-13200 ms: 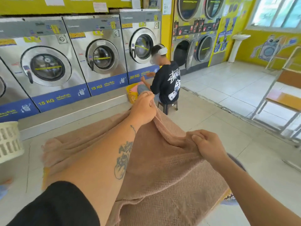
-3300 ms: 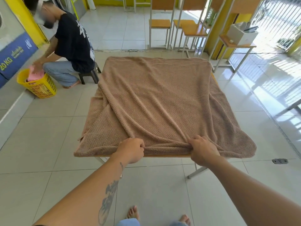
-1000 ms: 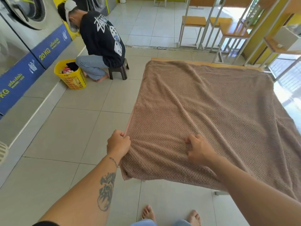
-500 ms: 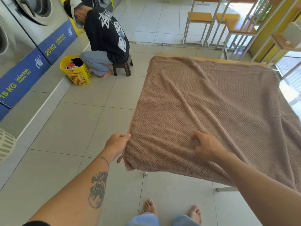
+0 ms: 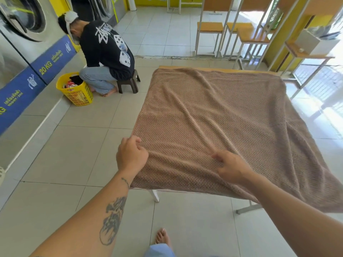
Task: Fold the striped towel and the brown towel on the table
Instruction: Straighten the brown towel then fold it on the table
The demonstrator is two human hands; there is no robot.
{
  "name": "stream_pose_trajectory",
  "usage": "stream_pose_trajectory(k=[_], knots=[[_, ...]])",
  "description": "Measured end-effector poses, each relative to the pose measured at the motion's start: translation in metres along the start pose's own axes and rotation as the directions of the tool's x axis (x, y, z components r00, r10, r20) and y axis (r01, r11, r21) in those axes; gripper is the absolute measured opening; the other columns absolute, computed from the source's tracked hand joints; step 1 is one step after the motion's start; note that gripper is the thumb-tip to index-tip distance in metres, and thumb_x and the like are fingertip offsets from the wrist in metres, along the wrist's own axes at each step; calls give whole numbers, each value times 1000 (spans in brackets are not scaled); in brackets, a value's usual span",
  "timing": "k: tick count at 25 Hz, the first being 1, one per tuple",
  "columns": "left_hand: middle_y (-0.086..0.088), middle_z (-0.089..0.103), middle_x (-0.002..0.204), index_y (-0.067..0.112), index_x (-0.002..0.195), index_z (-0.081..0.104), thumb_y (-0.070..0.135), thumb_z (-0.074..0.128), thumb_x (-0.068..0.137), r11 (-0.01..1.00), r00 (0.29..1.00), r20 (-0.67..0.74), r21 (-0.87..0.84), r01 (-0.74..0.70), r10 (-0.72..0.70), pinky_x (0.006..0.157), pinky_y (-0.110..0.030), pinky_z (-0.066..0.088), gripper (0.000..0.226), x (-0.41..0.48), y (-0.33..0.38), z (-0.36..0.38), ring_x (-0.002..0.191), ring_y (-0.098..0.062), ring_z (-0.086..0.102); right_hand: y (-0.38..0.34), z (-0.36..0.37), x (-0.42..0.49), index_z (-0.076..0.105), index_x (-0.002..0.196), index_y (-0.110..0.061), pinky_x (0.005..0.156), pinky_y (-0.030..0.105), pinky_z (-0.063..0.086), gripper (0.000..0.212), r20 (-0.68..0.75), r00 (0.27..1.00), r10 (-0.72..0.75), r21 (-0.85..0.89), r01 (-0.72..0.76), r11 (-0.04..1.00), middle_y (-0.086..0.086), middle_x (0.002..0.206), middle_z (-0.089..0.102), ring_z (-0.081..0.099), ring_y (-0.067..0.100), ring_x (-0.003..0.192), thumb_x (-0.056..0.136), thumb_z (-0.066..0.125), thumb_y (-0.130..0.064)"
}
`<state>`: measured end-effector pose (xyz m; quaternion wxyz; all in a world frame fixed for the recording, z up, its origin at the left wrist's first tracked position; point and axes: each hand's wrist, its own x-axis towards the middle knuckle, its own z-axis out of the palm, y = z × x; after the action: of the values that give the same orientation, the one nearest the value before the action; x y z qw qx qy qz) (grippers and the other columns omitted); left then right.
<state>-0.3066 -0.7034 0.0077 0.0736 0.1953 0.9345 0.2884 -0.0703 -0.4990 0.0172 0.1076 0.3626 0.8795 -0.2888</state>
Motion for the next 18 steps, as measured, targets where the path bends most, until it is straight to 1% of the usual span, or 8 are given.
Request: stream_pose_trajectory(k=[4, 7, 9, 10, 12, 13, 15, 18], knots=[[7, 57, 105, 27, 99, 61, 10, 46, 94, 982, 972, 155, -91, -167, 179, 78, -31, 46, 24, -38, 63, 39, 98, -16, 54, 70, -24, -32, 54, 135, -22, 107, 37, 42, 56, -35, 998, 59, -1, -59, 998, 1, 133, 53, 50, 22, 126, 80, 58, -15], [8, 57, 107, 28, 100, 61, 11, 46, 95, 973, 947, 233, -106, -203, 223, 83, -31, 44, 24, -90, 114, 82, 102, -14, 52, 147, -52, -72, 52, 133, -26, 106, 44, 42, 52, -68, 985, 157, -1, -157, 988, 4, 130, 49, 44, 28, 127, 81, 58, -21], [7, 57, 109, 29, 107, 60, 11, 47, 94, 967, 925, 287, -117, -225, 250, 85, -32, 48, 25, -128, 144, 114, 102, -13, 53, 197, -74, -97, 54, 122, -29, 102, 47, 44, 45, -83, 971, 225, 0, -226, 974, 5, 121, 48, 45, 34, 123, 77, 56, -28], [6, 56, 111, 28, 113, 59, 11, 48, 94, 966, 915, 314, -120, -227, 254, 86, -33, 50, 28, -144, 160, 128, 101, -13, 54, 219, -85, -106, 55, 118, -30, 101, 47, 45, 46, -77, 963, 260, 1, -260, 965, 6, 122, 49, 47, 35, 122, 72, 54, -32], [4, 54, 115, 25, 122, 58, 13, 48, 94, 968, 886, 389, -117, -223, 251, 87, -34, 49, 32, -173, 195, 157, 102, -15, 54, 260, -108, -120, 55, 125, -29, 102, 45, 47, 62, -53, 955, 293, 35, -292, 956, 7, 130, 52, 50, 34, 120, 65, 55, -39], [2, 52, 119, 24, 124, 58, 16, 49, 95, 970, 868, 433, -101, -220, 242, 87, -33, 48, 31, -184, 211, 169, 102, -17, 54, 275, -118, -121, 55, 129, -26, 101, 43, 47, 64, -40, 956, 289, 52, -287, 956, 9, 131, 53, 52, 33, 119, 67, 57, -40], [0, 48, 124, 27, 123, 58, 23, 50, 95, 975, 841, 499, -39, -220, 209, 89, -36, 48, 30, -201, 237, 188, 105, -21, 52, 294, -133, -119, 54, 133, -20, 98, 38, 47, 53, -25, 960, 281, 76, -278, 958, 9, 133, 55, 53, 29, 119, 81, 60, -31], [3, 43, 134, 33, 130, 54, 30, 50, 95, 964, 839, 508, 64, -260, 193, 106, -43, 39, 35, -204, 270, 212, 125, -22, 40, 310, -142, -99, 55, 133, -20, 97, 38, 47, 49, -39, 970, 239, 115, -234, 966, 8, 135, 57, 53, 27, 123, 84, 57, -21]])
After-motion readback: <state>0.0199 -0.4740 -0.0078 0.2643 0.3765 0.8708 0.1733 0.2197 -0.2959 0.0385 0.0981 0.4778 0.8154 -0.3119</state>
